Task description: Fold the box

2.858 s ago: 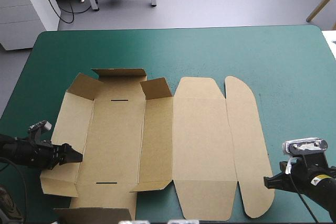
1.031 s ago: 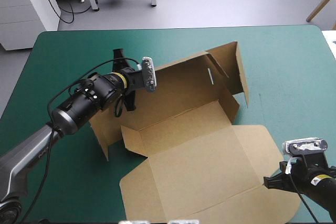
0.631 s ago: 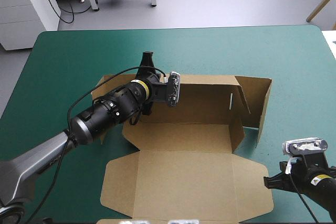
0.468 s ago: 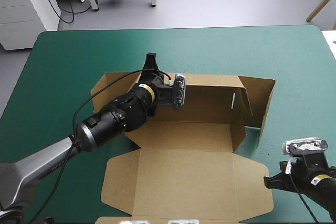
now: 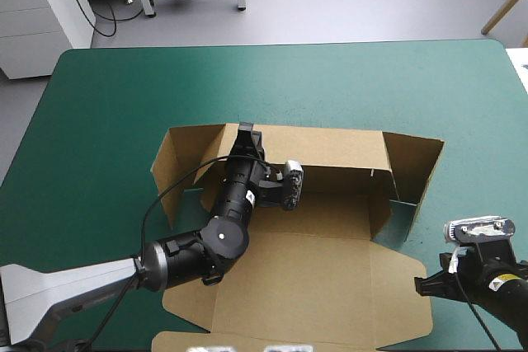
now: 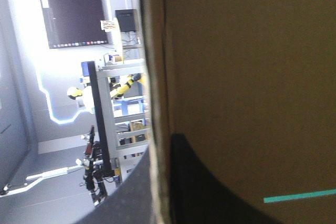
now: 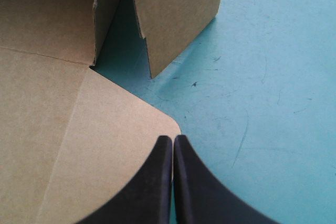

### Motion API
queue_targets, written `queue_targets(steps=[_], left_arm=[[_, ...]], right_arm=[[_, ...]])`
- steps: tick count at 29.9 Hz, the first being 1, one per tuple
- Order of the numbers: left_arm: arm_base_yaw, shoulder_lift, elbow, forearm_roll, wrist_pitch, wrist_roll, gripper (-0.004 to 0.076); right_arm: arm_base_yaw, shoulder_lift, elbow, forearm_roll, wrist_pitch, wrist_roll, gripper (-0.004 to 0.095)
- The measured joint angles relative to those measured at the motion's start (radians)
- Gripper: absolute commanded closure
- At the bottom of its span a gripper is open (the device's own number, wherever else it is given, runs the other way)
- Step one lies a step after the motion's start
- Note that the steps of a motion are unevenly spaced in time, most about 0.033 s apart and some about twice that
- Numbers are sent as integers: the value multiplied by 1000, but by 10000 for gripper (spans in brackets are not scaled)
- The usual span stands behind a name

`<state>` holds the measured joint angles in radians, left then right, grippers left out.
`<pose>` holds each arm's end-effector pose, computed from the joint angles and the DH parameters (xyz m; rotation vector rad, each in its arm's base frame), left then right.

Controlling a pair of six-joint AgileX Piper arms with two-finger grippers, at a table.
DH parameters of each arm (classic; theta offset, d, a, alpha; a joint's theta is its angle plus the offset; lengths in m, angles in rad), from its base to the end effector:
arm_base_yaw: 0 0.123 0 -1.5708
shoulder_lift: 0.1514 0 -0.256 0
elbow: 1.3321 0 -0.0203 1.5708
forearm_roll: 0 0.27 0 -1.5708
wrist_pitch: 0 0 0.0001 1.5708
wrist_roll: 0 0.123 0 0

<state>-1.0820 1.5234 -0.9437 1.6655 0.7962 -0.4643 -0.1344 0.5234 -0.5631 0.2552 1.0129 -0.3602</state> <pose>0.2434 -0.2712 0.2346 1.5091 1.2214 0.8783 0.1449 0.0070 0.2453 -0.2023 2.4087 0.1009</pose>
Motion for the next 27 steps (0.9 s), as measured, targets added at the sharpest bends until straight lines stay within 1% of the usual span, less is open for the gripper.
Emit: queue_targets(steps=[3,4,6,8,11,12,14,15,17,21,27], left_arm=[[-20,-1,31,41,45,-37,734],[-23,-1,36,48,52,-43,734],[-24,-1,41,54,59,-50,734],[-26,-1,41,56,65,-52,734],[-28,-1,41,56,69,-54,734],[-28,-1,42,56,70,-54,734],[-28,-1,42,56,70,-56,734],[-28,-1,42,56,71,-56,734],[-29,-1,42,56,71,-56,734],[-30,-1,42,56,72,-60,734],[-30,-1,42,56,73,-68,734]], right_arm=[[0,0,0,-2,-1,0,903],[0,0,0,-3,-2,0,873],[0,0,0,-3,-4,0,770],[0,0,0,-6,-4,0,598],[0,0,0,-11,-5,3,297],[0,0,0,-11,-5,3,212],[0,0,0,-11,-5,3,106],[0,0,0,-11,-5,3,80],[0,0,0,-11,-5,3,81],[0,0,0,-11,-7,3,123],[0,2,-31,27,-17,25,189]])
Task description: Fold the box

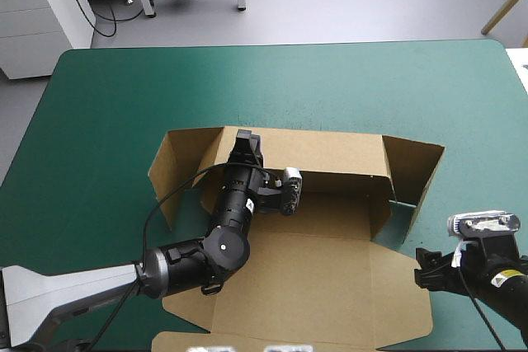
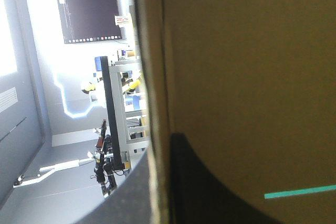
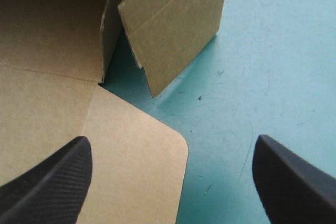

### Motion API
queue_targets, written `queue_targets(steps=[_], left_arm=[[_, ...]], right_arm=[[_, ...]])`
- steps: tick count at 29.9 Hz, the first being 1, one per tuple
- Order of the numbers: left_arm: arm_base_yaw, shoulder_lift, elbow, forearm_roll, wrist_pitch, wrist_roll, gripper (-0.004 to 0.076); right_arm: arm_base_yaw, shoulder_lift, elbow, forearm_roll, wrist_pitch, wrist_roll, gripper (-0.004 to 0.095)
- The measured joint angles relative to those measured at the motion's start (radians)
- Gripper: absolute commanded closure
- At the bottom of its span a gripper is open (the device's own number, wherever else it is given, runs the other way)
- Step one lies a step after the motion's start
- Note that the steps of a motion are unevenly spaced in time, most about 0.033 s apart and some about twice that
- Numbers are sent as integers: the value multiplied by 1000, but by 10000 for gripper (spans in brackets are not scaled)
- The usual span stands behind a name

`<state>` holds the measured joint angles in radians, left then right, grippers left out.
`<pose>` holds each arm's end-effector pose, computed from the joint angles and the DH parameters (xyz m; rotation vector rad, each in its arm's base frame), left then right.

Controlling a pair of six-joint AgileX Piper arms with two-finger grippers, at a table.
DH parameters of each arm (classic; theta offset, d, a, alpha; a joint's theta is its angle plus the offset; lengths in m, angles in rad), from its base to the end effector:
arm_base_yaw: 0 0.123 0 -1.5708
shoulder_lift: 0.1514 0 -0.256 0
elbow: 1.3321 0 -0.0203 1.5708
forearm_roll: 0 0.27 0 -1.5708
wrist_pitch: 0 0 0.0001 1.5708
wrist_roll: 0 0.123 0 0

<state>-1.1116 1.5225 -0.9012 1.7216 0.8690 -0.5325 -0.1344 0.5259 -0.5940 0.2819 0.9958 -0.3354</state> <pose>0.2360 -0.2677 0.2295 1.4732 1.2074 0.9249 0.1480 0.0090 0.2576 -0.1629 2.3617 0.1313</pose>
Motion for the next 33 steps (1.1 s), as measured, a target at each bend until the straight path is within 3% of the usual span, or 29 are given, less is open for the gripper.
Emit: queue_targets(steps=[7,18,25,33], left_arm=[[0,0,0,0,0,-24,734],[0,0,0,0,4,-51,734],[0,0,0,0,9,-59,734],[0,0,0,0,12,-84,734]], right_arm=[[0,129,-274,0,11,45,193],[0,603,-712,36,51,29,194],[0,854,-827,47,51,15,194],[0,978,-832,78,114,4,194]])
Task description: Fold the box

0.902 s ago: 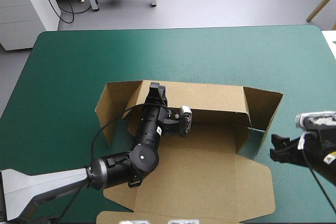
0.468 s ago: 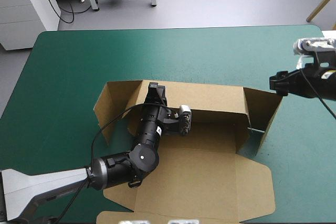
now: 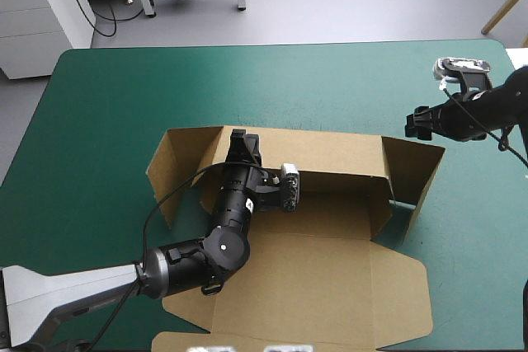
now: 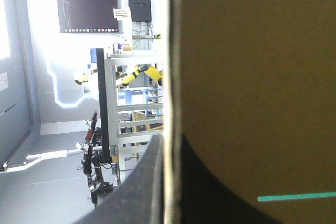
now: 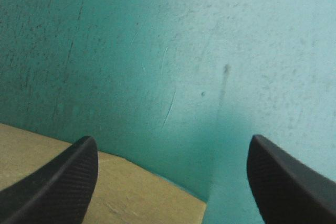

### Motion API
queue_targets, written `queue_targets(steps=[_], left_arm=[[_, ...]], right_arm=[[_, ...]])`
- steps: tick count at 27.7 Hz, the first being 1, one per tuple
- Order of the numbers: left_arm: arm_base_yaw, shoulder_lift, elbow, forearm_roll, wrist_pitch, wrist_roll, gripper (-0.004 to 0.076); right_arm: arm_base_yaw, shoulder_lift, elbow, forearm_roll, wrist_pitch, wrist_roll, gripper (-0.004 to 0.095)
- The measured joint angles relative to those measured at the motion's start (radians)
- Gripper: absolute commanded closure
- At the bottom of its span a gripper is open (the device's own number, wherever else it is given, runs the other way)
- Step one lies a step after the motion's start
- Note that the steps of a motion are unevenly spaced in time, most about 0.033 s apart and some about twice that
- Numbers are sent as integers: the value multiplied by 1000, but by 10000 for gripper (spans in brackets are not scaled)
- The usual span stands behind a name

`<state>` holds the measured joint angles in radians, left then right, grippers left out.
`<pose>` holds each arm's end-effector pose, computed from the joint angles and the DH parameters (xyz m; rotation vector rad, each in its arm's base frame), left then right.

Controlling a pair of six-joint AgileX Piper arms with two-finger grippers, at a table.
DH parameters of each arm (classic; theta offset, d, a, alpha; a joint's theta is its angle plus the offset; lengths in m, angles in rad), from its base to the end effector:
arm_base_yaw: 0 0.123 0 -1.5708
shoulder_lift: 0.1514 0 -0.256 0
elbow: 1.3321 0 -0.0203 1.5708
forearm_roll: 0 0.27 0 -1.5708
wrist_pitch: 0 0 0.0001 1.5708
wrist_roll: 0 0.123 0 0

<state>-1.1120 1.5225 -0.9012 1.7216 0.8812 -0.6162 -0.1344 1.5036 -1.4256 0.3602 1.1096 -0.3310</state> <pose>0.2364 -0.2665 0.2302 1.4037 1.2624 0.8798 0.3490 -0.0080 0.2983 -0.1459 2.5852 0.3163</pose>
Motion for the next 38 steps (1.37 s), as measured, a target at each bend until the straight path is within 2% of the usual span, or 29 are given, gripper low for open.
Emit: queue_targets(steps=[8,14,19,24,29,34,37,38], left_arm=[[0,0,0,0,8,-20,734],[0,0,0,0,11,-21,734],[0,0,0,0,11,-22,734],[0,0,0,0,11,-24,734],[0,0,0,-3,12,-24,734],[0,0,1,-6,14,-24,734],[0,0,1,-6,15,-24,734],[0,0,1,-6,15,-24,734]], right_arm=[[0,-17,13,32,90,-22,194],[0,-112,159,50,89,-60,194],[0,-238,320,107,37,-130,194],[0,-357,482,189,-47,-256,194],[0,-439,646,300,-136,-481,194],[0,-442,737,381,-151,-640,195],[0,-442,757,424,-172,-683,243],[0,-442,758,431,-183,-688,286]])
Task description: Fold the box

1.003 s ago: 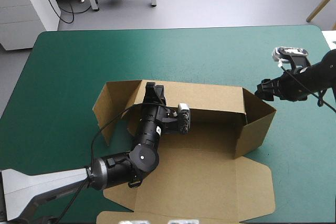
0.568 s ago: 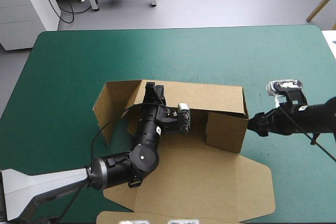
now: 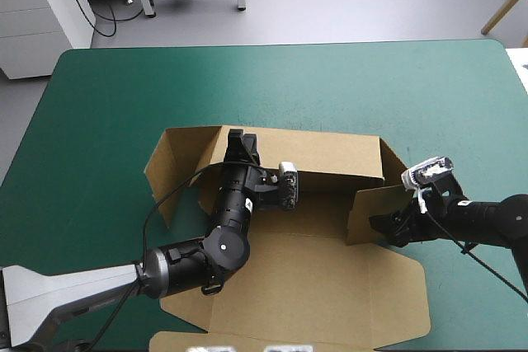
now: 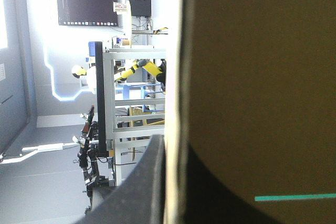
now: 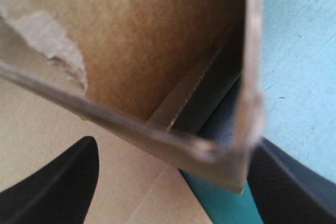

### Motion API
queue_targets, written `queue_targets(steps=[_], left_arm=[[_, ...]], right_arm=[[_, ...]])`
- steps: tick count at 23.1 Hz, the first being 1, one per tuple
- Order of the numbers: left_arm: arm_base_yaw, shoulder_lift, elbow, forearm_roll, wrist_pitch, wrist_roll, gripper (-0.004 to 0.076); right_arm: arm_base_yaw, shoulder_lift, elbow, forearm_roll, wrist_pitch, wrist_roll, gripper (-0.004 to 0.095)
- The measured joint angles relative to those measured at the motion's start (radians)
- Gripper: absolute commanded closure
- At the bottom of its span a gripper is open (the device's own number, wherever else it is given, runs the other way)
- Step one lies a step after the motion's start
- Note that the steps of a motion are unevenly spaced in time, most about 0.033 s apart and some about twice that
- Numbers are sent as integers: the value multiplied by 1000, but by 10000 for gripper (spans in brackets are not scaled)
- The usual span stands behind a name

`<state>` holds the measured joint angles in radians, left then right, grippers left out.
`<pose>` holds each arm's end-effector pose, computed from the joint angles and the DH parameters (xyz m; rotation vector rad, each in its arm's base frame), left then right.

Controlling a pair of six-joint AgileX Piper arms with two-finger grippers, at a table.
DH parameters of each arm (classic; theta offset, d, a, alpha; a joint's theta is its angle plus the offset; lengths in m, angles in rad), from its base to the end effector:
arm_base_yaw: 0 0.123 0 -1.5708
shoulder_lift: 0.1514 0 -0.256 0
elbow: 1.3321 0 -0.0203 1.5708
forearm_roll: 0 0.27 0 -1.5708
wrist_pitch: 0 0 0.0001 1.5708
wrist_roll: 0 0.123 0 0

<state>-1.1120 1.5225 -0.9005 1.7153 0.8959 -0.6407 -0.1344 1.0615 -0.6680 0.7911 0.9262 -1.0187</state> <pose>0.2368 -0.2646 0.2303 1.3753 1.2877 0.8749 0.2308 0.0394 0.2125 -0.6049 2.3626 0.5330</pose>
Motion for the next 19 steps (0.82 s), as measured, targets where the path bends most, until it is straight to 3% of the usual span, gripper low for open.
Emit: queue_targets(steps=[8,12,19], left_arm=[[0,0,0,0,0,0,734],[0,0,0,0,-2,0,734],[0,0,0,0,-3,0,734]], right_arm=[[6,0,0,73,-37,-50,319],[73,0,2,76,-64,-47,319],[249,0,2,-42,-274,192,400]])
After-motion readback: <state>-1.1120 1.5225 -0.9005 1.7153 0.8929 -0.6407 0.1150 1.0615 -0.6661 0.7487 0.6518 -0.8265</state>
